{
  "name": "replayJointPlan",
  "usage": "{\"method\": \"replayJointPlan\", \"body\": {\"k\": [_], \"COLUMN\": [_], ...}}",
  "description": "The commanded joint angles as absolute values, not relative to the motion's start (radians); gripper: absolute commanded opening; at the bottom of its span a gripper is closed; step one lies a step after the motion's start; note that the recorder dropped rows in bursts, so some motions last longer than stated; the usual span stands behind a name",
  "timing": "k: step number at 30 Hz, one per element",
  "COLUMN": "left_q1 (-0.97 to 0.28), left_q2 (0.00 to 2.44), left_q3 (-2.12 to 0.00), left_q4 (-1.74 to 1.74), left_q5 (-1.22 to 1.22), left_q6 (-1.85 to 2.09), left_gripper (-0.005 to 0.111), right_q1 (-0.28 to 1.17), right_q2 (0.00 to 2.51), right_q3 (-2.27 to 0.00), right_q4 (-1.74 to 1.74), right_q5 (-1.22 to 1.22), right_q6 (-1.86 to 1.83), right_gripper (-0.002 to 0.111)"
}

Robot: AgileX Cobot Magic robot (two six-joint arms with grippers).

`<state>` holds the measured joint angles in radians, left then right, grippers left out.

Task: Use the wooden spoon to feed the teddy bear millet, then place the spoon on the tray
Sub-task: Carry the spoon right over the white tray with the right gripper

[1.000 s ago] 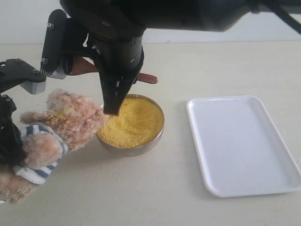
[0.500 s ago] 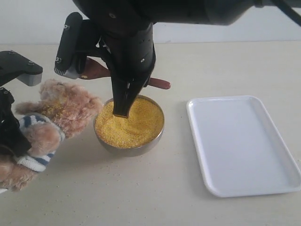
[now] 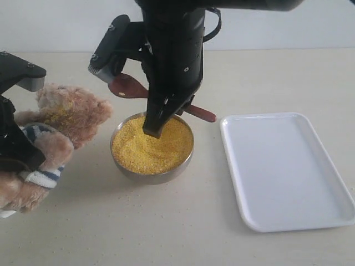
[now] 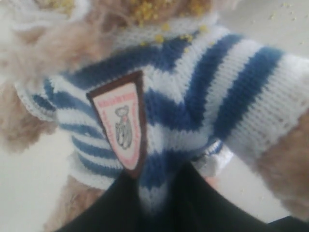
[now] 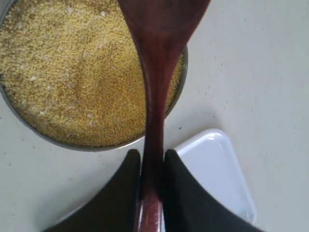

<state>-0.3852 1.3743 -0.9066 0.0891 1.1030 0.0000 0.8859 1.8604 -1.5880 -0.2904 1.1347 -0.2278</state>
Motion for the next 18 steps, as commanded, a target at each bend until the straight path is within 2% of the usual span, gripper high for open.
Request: {"method": "replayJointPlan", "body": {"k": [1,9,18], "left_q1": [-0.388,-0.296,-0.193], "left_q2": [1.367,1.367,1.367], "left_q3": [-0.912,-0.912,-0.912], "left_q4": [0.103,0.135,0.012], "left_q5": [1.066,1.062,1.039], "left_q6": [-0.063,-0.124,0.013], "left_gripper": [0.004,0.004,0.004], "right_q1": [0.867,0.806,0.717], "right_q2": [1.847,1.847,1.847], "right_q3": [-1.595,-1.595,-1.595], "right_q4": [-0.266,-0.181,-0.133], "right_q5": [1.147,1.158,1.197], "right_q6": [-0.226,-0.217,-0.217], "right_gripper": [0.000,0.000,0.000]}}
